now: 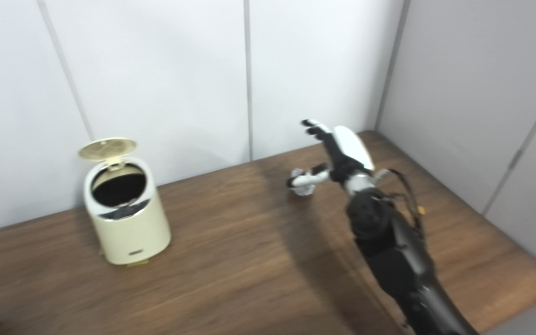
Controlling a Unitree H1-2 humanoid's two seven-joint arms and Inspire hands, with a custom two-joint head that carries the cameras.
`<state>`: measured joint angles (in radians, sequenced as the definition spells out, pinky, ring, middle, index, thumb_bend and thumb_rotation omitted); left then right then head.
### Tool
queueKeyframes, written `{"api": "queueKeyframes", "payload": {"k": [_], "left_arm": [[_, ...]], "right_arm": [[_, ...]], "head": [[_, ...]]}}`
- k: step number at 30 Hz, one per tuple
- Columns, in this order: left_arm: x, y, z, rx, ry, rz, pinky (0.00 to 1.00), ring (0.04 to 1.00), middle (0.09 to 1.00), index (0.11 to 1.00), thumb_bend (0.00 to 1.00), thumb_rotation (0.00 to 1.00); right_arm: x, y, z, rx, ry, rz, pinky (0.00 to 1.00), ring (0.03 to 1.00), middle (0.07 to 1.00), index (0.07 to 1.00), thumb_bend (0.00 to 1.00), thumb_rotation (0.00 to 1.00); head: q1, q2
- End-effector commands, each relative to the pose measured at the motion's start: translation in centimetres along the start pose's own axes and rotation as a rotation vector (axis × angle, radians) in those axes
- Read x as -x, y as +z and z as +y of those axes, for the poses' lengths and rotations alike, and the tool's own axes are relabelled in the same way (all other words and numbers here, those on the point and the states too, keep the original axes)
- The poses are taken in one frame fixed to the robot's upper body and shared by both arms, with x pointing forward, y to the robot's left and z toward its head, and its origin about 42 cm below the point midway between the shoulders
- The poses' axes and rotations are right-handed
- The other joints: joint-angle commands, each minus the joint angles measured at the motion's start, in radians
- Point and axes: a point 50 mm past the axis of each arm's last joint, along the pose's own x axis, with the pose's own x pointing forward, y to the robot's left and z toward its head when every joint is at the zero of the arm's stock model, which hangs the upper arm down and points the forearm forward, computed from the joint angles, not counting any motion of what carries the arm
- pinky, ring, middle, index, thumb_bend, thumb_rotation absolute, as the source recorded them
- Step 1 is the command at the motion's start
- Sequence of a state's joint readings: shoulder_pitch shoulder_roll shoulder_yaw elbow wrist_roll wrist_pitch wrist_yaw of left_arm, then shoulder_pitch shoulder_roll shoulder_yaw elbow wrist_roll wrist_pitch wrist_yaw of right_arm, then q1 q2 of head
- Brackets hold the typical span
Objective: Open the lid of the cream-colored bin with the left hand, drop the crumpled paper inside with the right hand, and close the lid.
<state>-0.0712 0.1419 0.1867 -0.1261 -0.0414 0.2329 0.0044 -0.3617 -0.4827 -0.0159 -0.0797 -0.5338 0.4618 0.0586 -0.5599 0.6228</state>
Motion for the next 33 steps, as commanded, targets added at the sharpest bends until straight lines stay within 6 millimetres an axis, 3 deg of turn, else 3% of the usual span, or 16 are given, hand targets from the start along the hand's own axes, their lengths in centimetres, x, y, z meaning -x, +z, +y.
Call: {"api": "queueKeyframes", "payload": {"k": [1,7,14,17,26,33], "left_arm": [[-0.9,2.8,0.0,-0.017,-0.011,-0.105,0.73,0.757,0.769,0.781,0.43,0.30],[-0.6,3.6,-0.2,-0.019,-0.021,-0.113,0.71,0.760,0.764,0.775,0.43,0.33],[-0.1,4.2,-0.5,-0.025,-0.023,-0.103,0.73,0.765,0.766,0.777,0.44,0.34],[0.1,4.5,-0.6,-0.024,-0.023,-0.099,0.73,0.768,0.765,0.775,0.43,0.33],[0.3,5.2,-0.9,-0.008,-0.025,-0.105,0.74,0.775,0.774,0.786,0.42,0.31],[0.3,5.5,-1.1,0.016,-0.026,-0.095,0.74,0.768,0.772,0.786,0.39,0.26]], "right_arm": [[-1.9,1.7,-2.3,0.056,-0.051,-0.046,0.79,0.859,0.866,0.875,0.85,0.13],[-4.2,1.6,-1.7,0.156,0.024,0.010,0.78,0.848,0.815,0.855,0.90,0.08],[-6.9,1.4,-0.8,0.282,0.114,0.098,0.74,0.858,0.876,0.844,0.92,0.07],[-7.7,1.5,-0.4,0.345,0.147,0.124,0.77,0.906,0.903,0.845,0.92,0.08],[-9.3,1.5,0.3,0.422,0.216,0.184,0.77,0.903,0.919,0.836,0.93,0.08],[-9.8,1.1,1.4,0.498,0.245,0.202,0.68,0.850,0.894,0.832,0.93,0.13]], "head": [[-0.002,0.004],[-0.003,0.011],[0.002,0.020],[0.003,0.023],[0.014,0.033],[0.017,0.037]]}}
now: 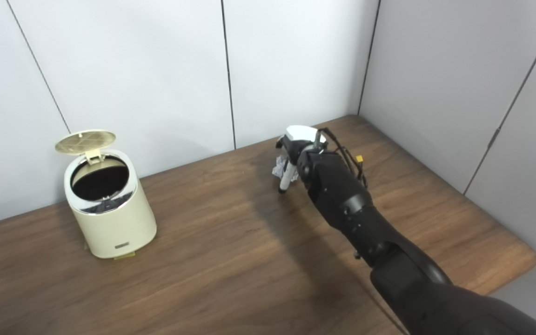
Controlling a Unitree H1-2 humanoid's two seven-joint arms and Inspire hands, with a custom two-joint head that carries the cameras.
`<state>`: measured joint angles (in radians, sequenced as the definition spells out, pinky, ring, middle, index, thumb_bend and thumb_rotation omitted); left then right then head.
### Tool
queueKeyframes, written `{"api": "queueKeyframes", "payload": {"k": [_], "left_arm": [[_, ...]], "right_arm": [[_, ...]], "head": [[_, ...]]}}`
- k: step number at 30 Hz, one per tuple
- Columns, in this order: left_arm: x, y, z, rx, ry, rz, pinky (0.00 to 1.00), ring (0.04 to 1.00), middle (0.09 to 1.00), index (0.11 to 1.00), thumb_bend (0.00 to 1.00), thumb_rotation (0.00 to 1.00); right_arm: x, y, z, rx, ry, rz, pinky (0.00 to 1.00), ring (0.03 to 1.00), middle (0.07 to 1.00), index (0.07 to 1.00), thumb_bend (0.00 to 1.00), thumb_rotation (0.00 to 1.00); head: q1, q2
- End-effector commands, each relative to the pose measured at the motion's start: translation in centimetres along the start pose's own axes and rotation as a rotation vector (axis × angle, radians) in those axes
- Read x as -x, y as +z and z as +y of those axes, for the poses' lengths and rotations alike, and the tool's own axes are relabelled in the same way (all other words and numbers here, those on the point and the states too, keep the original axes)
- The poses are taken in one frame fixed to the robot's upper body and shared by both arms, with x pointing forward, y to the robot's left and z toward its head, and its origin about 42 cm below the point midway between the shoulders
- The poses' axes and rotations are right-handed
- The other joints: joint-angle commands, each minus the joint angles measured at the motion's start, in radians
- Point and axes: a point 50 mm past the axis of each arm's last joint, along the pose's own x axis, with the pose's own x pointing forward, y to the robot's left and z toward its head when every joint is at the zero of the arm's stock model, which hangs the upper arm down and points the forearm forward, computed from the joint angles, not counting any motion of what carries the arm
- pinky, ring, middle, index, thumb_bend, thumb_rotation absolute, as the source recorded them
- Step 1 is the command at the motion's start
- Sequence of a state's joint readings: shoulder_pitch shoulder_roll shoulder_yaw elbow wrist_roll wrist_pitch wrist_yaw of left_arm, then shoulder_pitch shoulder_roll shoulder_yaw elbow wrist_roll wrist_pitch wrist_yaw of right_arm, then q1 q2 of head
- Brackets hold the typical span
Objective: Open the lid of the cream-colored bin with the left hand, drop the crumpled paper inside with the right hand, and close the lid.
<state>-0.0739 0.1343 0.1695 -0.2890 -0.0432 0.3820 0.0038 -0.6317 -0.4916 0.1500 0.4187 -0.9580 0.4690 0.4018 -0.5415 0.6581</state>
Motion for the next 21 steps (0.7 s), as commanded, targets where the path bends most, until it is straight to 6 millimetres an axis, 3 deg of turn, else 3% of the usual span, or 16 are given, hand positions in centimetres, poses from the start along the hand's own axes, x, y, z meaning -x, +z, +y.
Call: {"api": "queueKeyframes", "payload": {"k": [1,5,9,14,21], "left_arm": [[-0.6,2.2,-0.2,0.011,0.000,-0.081,0.74,0.769,0.773,0.787,0.39,0.26],[-0.6,2.6,-0.3,0.008,0.004,-0.080,0.76,0.774,0.768,0.792,0.38,0.27],[-0.5,3.1,-0.4,0.019,0.000,-0.086,0.78,0.764,0.758,0.791,0.36,0.31],[-0.6,3.2,-0.6,0.002,-0.005,-0.089,0.77,0.769,0.776,0.798,0.36,0.35],[-0.9,3.3,-0.6,-0.019,-0.006,-0.101,0.79,0.776,0.777,0.806,0.37,0.34]], "right_arm": [[-0.4,0.5,-3.6,0.007,-0.091,-0.004,0.69,0.840,0.887,0.824,0.93,0.13],[-0.5,0.4,-3.2,0.037,-0.085,-0.009,0.68,0.759,0.812,0.783,0.91,0.12],[-0.3,0.1,-3.1,0.045,-0.099,-0.024,0.78,0.819,0.847,0.769,0.90,0.11],[-0.2,0.1,-3.4,0.005,-0.120,-0.040,0.68,0.739,0.791,0.750,0.90,0.07],[-0.2,-0.1,-3.4,-0.013,-0.123,-0.045,0.68,0.733,0.777,0.736,0.90,0.05]], "head": [[-0.001,0.001],[0.008,0.010],[0.011,0.016],[0.010,0.017],[0.011,0.019]]}}
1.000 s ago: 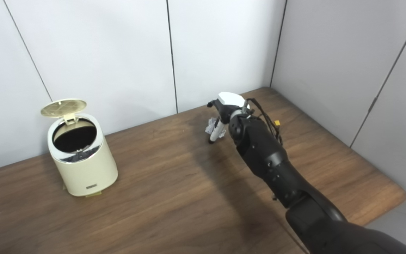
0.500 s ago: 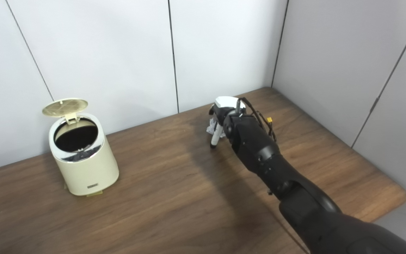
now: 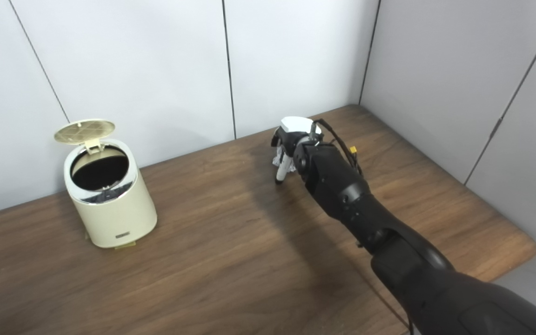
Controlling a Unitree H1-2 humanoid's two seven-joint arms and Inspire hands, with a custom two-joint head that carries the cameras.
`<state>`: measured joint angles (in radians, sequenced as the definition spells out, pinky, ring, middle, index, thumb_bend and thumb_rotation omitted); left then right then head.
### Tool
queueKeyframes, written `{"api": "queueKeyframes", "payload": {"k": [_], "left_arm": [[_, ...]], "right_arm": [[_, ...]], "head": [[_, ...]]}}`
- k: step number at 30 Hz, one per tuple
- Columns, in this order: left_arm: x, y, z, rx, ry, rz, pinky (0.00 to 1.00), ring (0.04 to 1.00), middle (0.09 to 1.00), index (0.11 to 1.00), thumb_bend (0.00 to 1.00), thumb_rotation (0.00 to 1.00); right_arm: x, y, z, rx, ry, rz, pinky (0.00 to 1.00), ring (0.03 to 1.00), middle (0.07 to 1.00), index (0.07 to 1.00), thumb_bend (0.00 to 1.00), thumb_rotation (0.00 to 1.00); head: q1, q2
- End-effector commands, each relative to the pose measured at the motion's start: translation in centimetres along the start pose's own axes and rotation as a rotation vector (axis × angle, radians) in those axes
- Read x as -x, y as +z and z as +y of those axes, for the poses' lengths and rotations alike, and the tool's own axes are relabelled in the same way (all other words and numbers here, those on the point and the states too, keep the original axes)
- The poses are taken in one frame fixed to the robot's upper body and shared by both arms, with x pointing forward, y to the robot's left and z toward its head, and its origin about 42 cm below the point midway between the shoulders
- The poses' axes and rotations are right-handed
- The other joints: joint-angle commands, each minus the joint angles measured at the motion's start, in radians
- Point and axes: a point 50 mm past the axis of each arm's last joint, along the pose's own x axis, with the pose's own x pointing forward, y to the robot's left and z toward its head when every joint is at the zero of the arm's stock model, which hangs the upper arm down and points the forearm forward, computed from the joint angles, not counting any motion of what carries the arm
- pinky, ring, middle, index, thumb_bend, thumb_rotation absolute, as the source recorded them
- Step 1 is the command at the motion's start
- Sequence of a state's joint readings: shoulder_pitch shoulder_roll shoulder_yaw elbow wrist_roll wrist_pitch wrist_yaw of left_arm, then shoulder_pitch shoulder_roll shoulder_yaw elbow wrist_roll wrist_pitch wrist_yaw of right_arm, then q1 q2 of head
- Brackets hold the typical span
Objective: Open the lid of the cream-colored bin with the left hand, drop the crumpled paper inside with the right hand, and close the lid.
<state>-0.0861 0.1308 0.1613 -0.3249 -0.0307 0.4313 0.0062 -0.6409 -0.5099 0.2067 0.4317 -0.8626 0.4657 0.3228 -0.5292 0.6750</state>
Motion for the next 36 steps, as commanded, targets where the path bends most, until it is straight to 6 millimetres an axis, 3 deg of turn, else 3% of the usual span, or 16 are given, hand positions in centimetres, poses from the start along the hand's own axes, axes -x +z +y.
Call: {"api": "queueKeyframes", "payload": {"k": [1,9,11,13,19,20,21,23,29,36], "left_arm": [[-0.8,2.4,-0.1,-0.013,-0.001,-0.103,0.79,0.783,0.782,0.808,0.37,0.34],[-0.9,2.6,0.2,-0.012,-0.001,-0.101,0.80,0.788,0.789,0.809,0.39,0.33],[-0.9,2.7,0.3,-0.024,-0.004,-0.100,0.79,0.785,0.789,0.812,0.38,0.32],[-0.8,2.8,0.3,-0.041,-0.005,-0.095,0.81,0.789,0.792,0.820,0.40,0.36],[-0.9,3.1,0.3,-0.028,-0.018,-0.110,0.79,0.792,0.801,0.832,0.38,0.34],[-0.9,3.2,0.3,-0.033,-0.019,-0.113,0.79,0.792,0.801,0.830,0.38,0.32],[-0.9,3.2,0.3,-0.036,-0.018,-0.114,0.79,0.793,0.801,0.828,0.38,0.34],[-0.9,3.3,0.3,-0.048,-0.017,-0.116,0.78,0.789,0.795,0.821,0.38,0.36],[-0.9,3.2,0.4,-0.046,-0.019,-0.110,0.80,0.796,0.804,0.824,0.35,0.36],[-0.9,3.3,0.2,-0.078,-0.016,-0.109,0.81,0.789,0.792,0.811,0.41,0.43]], "right_arm": [[0.0,-0.5,-3.4,0.010,-0.096,-0.005,0.68,0.736,0.783,0.739,0.90,0.05],[0.1,-0.6,-3.0,0.010,-0.076,0.007,0.74,0.775,0.805,0.762,0.89,0.05],[0.1,-0.9,-2.9,-0.004,-0.082,0.008,0.71,0.753,0.784,0.758,0.88,0.03],[0.2,-1.0,-2.9,-0.013,-0.094,0.009,0.60,0.660,0.720,0.730,0.87,0.01],[0.2,-1.4,-2.8,-0.005,-0.095,0.014,0.55,0.604,0.659,0.642,0.82,0.00],[0.3,-1.4,-2.7,-0.003,-0.103,0.017,0.54,0.590,0.642,0.553,0.64,0.07],[0.2,-1.5,-2.6,-0.005,-0.111,0.023,0.49,0.488,0.572,0.510,0.57,0.03],[0.2,-1.6,-2.4,-0.012,-0.124,0.028,0.41,0.405,0.511,0.511,0.53,0.00],[0.3,-1.6,-2.0,-0.021,-0.158,0.024,0.35,0.372,0.491,0.541,0.51,0.00],[0.5,-1.3,-2.1,-0.046,-0.196,0.006,0.34,0.373,0.495,0.544,0.51,0.00]], "head": [[0.000,0.002],[0.002,0.007],[0.002,0.009],[0.001,0.011],[0.001,0.014],[0.001,0.014],[0.001,0.015],[0.001,0.015],[0.002,0.018],[0.021,0.019]]}}
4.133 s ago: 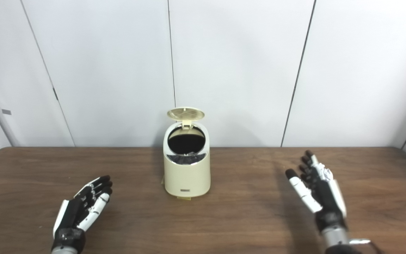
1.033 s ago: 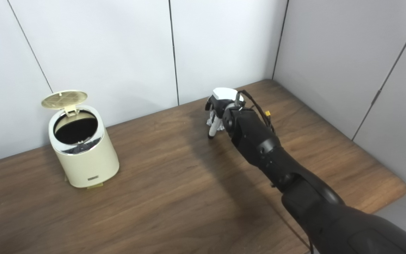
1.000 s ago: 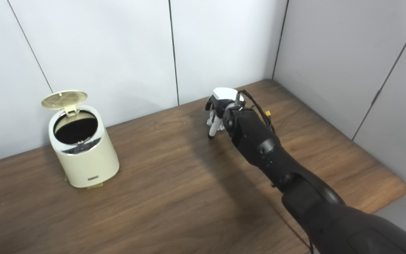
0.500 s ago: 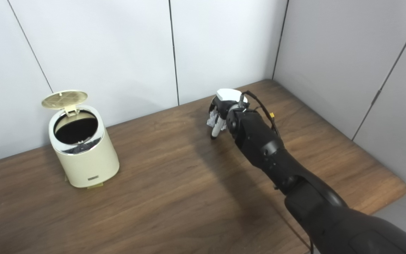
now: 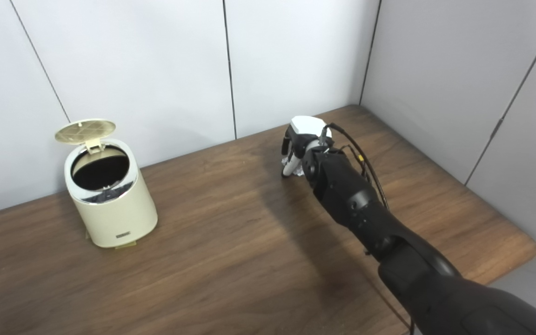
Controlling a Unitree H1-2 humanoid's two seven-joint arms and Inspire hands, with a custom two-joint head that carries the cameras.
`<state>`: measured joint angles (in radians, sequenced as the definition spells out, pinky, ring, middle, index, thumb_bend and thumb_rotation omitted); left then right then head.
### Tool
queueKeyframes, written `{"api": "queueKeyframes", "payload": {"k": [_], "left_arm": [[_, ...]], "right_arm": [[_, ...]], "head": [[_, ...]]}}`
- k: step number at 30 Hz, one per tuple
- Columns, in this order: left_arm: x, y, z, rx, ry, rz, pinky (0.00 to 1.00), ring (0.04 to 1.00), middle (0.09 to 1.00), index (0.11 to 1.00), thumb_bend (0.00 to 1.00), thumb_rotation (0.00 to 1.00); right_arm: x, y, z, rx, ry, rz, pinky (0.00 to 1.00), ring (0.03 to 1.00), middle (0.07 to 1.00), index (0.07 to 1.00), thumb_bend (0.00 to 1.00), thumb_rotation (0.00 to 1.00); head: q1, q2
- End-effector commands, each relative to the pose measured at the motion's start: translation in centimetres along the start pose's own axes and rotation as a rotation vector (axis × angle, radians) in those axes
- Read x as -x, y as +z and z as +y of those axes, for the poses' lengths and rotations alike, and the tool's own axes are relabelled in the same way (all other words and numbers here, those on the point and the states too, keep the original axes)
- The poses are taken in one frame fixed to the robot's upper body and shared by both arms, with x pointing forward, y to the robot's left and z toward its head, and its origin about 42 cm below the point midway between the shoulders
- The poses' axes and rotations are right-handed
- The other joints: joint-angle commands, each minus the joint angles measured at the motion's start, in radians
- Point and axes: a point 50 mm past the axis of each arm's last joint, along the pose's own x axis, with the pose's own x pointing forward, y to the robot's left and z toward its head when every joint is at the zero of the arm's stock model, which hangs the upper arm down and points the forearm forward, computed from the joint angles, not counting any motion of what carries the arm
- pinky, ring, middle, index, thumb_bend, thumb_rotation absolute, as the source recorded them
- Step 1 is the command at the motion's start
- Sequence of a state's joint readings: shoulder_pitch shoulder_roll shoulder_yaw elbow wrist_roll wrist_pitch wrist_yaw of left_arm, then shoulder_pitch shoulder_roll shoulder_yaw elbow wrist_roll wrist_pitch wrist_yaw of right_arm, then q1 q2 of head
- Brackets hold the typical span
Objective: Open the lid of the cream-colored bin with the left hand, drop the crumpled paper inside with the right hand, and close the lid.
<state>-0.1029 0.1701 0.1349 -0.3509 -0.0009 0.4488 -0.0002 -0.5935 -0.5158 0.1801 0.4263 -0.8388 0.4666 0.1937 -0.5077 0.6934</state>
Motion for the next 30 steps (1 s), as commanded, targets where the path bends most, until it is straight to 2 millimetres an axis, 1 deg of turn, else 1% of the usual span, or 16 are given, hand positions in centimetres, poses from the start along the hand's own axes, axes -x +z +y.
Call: {"api": "queueKeyframes", "payload": {"k": [1,4,6,8,9,10,11,12,16,18,20,22,23,25,26,30], "left_arm": [[-0.6,2.0,0.0,-0.011,0.003,-0.080,0.81,0.787,0.790,0.809,0.41,0.43],[-0.5,1.8,-0.2,-0.003,0.001,-0.080,0.79,0.786,0.795,0.815,0.40,0.41],[-0.5,1.7,-0.4,-0.016,0.005,-0.074,0.84,0.801,0.799,0.815,0.43,0.44],[-0.4,1.6,-0.6,-0.018,0.005,-0.070,0.84,0.811,0.809,0.819,0.44,0.46],[-0.4,1.5,-0.7,-0.005,0.004,-0.068,0.86,0.819,0.812,0.823,0.44,0.46],[-0.3,1.4,-0.8,0.010,0.002,-0.070,0.87,0.826,0.819,0.824,0.44,0.45],[-0.3,1.3,-0.9,0.019,0.001,-0.072,0.85,0.825,0.822,0.824,0.43,0.42],[-0.3,1.1,-1.0,0.023,-0.004,-0.075,0.84,0.820,0.823,0.825,0.42,0.41],[0.1,0.2,-1.3,0.041,-0.012,-0.073,0.85,0.827,0.830,0.844,0.39,0.31],[0.1,-0.3,-1.4,0.041,-0.014,-0.071,0.85,0.836,0.837,0.859,0.42,0.35],[0.2,-0.8,-1.6,0.035,-0.017,-0.071,0.85,0.834,0.836,0.855,0.44,0.38],[0.2,-1.2,-1.8,0.042,-0.027,-0.078,0.83,0.822,0.834,0.838,0.47,0.42],[0.2,-1.4,-1.9,0.056,-0.032,-0.081,0.82,0.816,0.836,0.831,0.47,0.41],[0.3,-1.9,-2.2,0.085,-0.037,-0.088,0.82,0.811,0.834,0.826,0.49,0.40],[0.3,-2.0,-2.3,0.093,-0.037,-0.090,0.81,0.807,0.829,0.823,0.52,0.40],[0.6,-2.6,-3.2,0.092,-0.029,-0.081,0.79,0.796,0.818,0.816,0.57,0.42]], "right_arm": [[0.0,0.9,-3.2,-0.032,-0.109,-0.037,0.34,0.373,0.495,0.544,0.51,0.00],[0.7,1.5,-4.0,-0.040,-0.146,-0.101,0.34,0.381,0.510,0.531,0.51,0.00],[1.4,1.9,-4.6,-0.033,-0.189,-0.159,0.35,0.378,0.505,0.527,0.51,0.00],[1.8,2.2,-5.0,-0.035,-0.209,-0.194,0.36,0.378,0.504,0.520,0.51,0.00],[2.0,2.4,-5.3,-0.036,-0.214,-0.208,0.33,0.388,0.504,0.518,0.51,0.00],[2.3,2.7,-5.5,-0.038,-0.221,-0.221,0.32,0.396,0.505,0.513,0.50,0.00],[2.6,2.9,-5.7,-0.043,-0.228,-0.234,0.31,0.399,0.508,0.514,0.50,0.00],[2.9,3.1,-5.9,-0.047,-0.237,-0.248,0.30,0.402,0.512,0.517,0.50,0.00],[4.1,3.7,-6.6,-0.073,-0.266,-0.293,0.30,0.400,0.519,0.513,0.49,0.00],[4.6,4.2,-7.0,-0.067,-0.285,-0.314,0.29,0.396,0.529,0.514,0.49,0.00],[5.2,4.7,-7.4,-0.074,-0.309,-0.343,0.30,0.391,0.529,0.517,0.49,0.00],[5.9,5.3,-7.9,-0.080,-0.335,-0.387,0.33,0.382,0.502,0.508,0.50,0.00],[6.2,5.7,-8.1,-0.081,-0.348,-0.411,0.33,0.378,0.497,0.505,0.50,0.00],[6.9,6.4,-8.6,-0.083,-0.381,-0.479,0.32,0.384,0.513,0.507,0.50,0.00],[7.2,6.7,-8.7,-0.085,-0.392,-0.506,0.31,0.386,0.519,0.504,0.49,0.00],[8.6,9.3,-9.3,-0.089,-0.429,-0.618,0.30,0.383,0.514,0.507,0.49,0.00]], "head": [[0.008,-0.001],[0.032,-0.004],[0.058,-0.005],[0.079,-0.007],[0.090,-0.007],[0.094,-0.007],[0.112,-0.009],[0.112,-0.009],[0.176,-0.014],[0.197,-0.016],[0.236,-0.023],[0.272,-0.030],[0.272,-0.030],[0.308,-0.038],[0.311,-0.039],[0.359,-0.052]]}}
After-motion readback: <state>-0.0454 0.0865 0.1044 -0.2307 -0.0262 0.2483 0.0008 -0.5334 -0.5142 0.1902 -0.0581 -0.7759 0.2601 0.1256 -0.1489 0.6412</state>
